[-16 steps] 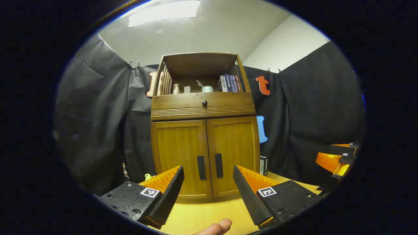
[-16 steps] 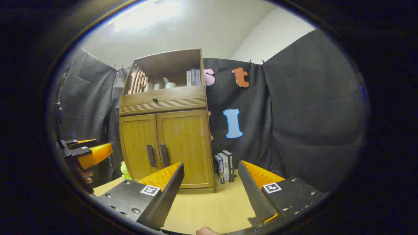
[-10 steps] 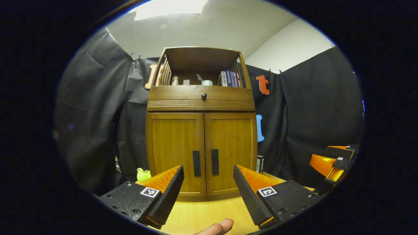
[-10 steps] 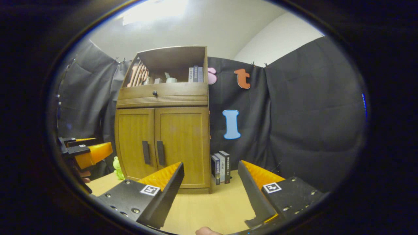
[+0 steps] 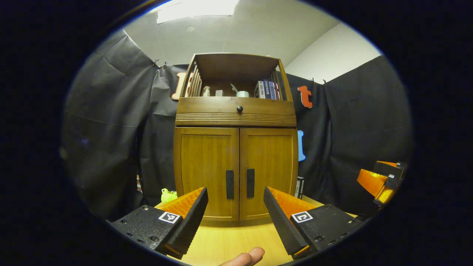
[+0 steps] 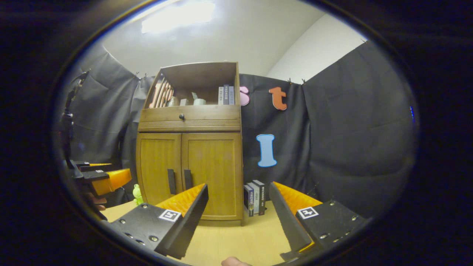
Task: Open the right door of the double-door shoe cabinet with the right hand, and open the left door with the left hand.
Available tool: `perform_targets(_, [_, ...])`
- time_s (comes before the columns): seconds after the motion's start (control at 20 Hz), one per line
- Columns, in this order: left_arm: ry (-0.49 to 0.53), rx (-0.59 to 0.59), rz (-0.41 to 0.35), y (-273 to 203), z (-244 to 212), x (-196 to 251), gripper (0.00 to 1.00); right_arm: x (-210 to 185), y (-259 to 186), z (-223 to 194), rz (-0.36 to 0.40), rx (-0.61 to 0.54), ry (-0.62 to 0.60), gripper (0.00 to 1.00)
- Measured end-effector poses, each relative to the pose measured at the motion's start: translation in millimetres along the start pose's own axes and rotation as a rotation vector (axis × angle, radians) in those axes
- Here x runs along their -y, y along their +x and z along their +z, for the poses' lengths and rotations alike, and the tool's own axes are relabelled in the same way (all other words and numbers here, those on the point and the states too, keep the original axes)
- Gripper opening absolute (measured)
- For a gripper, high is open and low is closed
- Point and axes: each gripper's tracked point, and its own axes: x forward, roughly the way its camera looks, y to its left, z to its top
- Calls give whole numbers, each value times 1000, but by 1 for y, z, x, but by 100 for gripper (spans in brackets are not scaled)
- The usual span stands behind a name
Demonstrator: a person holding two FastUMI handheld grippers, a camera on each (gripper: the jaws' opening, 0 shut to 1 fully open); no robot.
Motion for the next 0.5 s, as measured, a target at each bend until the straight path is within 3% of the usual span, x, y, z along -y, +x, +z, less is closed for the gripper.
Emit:
perform_targets(0.1, [-15, 5, -11, -1, 2, 3, 94, 8, -4, -2, -15, -4, -1, 94])
perform_targets(0.15, [-11, 10, -10, -1, 2, 2, 92, 15, -7, 1, -25, 5, 5, 98])
perform_targets(0.45, [2, -11, -38, 11, -13, 19, 92, 39, 7, -12, -49, -4, 44, 100])
perform_targets(0.5, [2, -18, -40, 12, -15, 17, 96, 39, 11, -14, -50, -12, 43, 99])
